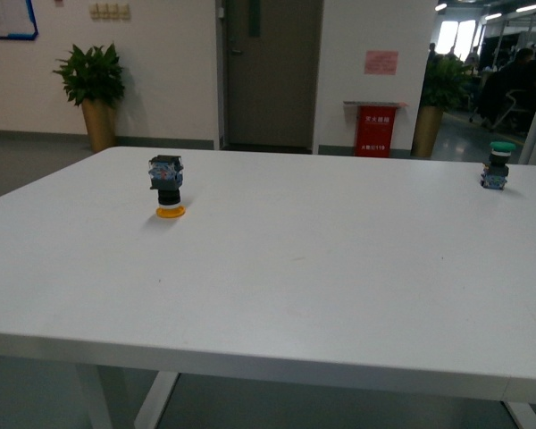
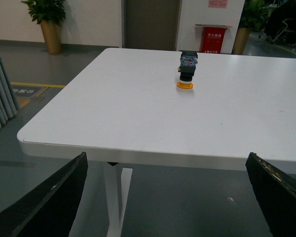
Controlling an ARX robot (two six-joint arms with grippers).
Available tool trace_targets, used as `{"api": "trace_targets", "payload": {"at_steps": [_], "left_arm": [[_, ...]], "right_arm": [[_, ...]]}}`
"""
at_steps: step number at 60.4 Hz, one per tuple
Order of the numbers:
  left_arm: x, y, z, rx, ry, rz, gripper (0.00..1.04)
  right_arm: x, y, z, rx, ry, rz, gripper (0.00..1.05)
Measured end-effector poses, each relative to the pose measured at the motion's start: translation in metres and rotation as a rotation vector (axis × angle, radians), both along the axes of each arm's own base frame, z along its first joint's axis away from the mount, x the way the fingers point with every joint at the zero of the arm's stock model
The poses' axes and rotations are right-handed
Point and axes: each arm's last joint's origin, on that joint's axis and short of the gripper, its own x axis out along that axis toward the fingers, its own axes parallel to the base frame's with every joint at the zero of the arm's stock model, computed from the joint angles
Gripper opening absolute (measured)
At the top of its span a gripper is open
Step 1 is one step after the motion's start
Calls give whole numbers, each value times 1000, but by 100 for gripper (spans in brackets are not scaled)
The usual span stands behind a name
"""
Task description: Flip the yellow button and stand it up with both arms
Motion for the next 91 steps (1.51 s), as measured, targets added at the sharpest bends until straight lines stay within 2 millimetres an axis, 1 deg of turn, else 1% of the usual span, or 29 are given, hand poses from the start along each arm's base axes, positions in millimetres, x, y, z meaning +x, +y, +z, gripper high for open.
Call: {"api": "trace_targets", "payload": {"at_steps": [2,3,4,6,8,10,16,22,25,27,30,31,33,38,39,40,42,49,51,54,55,58,61,64,68,75,81,87,91], "left_arm": [[1,0,-1,4,44,18,99],[1,1,-1,16,106,76,99],[1,1,-2,21,145,95,99],[2,4,0,46,285,164,99],[5,5,2,65,353,197,99],[10,6,6,73,383,208,99],[28,10,25,78,359,228,99],[56,14,57,119,265,238,99],[75,16,75,146,224,234,99],[83,17,82,155,212,238,99],[106,18,98,174,194,229,99],[111,18,101,174,196,227,99],[131,18,109,173,213,220,99],[167,14,121,190,239,204,99],[182,10,126,193,252,194,99],[187,9,128,194,255,188,99],[206,3,133,198,267,166,99],[250,-16,144,195,308,125,99],[266,-24,147,194,319,120,99],[281,-31,150,194,332,111,99],[291,-37,151,185,347,102,99],[315,-48,151,174,393,87,99],[334,-55,148,163,434,85,99],[350,-61,142,157,471,85,99],[365,-66,135,143,497,85,99],[385,-73,125,109,540,70,99],[395,-79,122,88,545,60,99],[398,-86,121,80,546,50,99],[399,-91,116,77,555,40,99]], "right_arm": [[0,0,0,0,0,0,98],[0,0,0,0,0,0,98],[0,0,0,0,0,0,98],[0,0,0,0,0,0,98],[0,0,0,0,0,0,98],[0,0,0,0,-1,0,98],[0,0,0,0,0,0,98],[0,0,0,0,-1,-2,98],[0,0,0,0,-1,-2,98],[0,0,0,0,-1,-2,98],[0,0,0,0,-1,-2,98],[0,0,0,0,-1,-2,98],[0,0,0,0,-1,-2,98],[0,0,0,0,-1,-2,98],[0,0,0,0,-1,-2,98],[0,0,0,0,-1,-2,98],[0,0,0,0,-1,-2,98],[0,0,0,0,-1,-2,98],[0,0,0,0,-1,-2,98],[0,0,0,0,-1,-2,98],[0,0,0,0,-1,-2,98],[0,0,0,0,-1,-2,98],[0,0,0,0,-1,-2,98],[0,0,0,0,-1,-2,98],[0,0,0,0,-1,-2,98],[0,0,0,0,-1,-2,98],[0,0,0,0,-1,-2,98],[0,0,0,0,-1,-2,98],[0,0,0,0,-1,-2,98]]}}
